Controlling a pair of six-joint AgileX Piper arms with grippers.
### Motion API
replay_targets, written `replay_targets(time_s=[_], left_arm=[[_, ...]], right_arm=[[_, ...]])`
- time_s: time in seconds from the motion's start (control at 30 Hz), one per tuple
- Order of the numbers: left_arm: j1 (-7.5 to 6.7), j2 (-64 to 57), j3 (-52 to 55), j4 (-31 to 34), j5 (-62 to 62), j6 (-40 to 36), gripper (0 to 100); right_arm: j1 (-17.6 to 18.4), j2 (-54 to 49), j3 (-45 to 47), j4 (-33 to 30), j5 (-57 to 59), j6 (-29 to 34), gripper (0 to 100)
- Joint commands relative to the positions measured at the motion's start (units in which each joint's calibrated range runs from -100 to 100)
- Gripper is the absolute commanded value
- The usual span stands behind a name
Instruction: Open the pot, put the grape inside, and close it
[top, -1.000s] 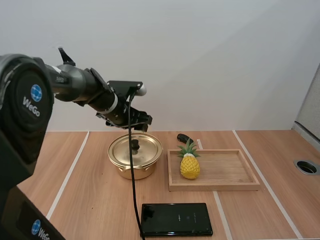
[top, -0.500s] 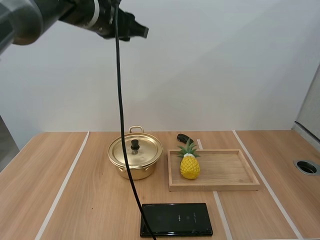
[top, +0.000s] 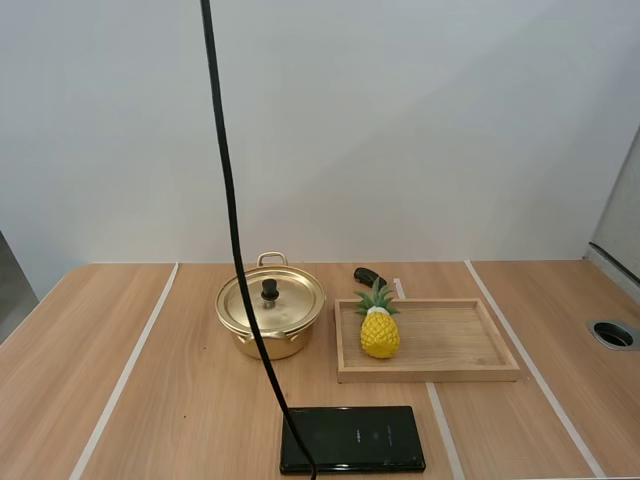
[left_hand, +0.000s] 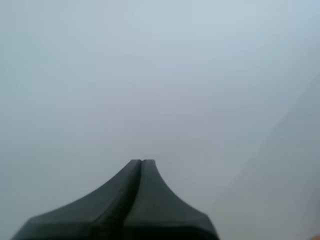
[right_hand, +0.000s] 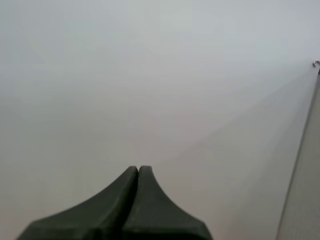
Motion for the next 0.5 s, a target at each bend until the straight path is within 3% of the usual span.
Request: replay_targets(time_s=[0.0,0.27,0.47], left_arm=[[-0.07,-4.5,-0.4,2.2,-4.5,-4.2,0],[0.08,-13.5,1.5,3.5,-7.2,-4.8,0],[0.70,-23.5,14.4,6.4,-17.8,-5.1,0]], right_arm=[[-0.2,-0.1,0.1,-0.3,-5.6,-1.5,0],[-0.2,-0.1,4.8,2.9,-9.5,-1.1,0],[-0.2,-3.7,14.4,4.5,-18.4,-1.1,0]])
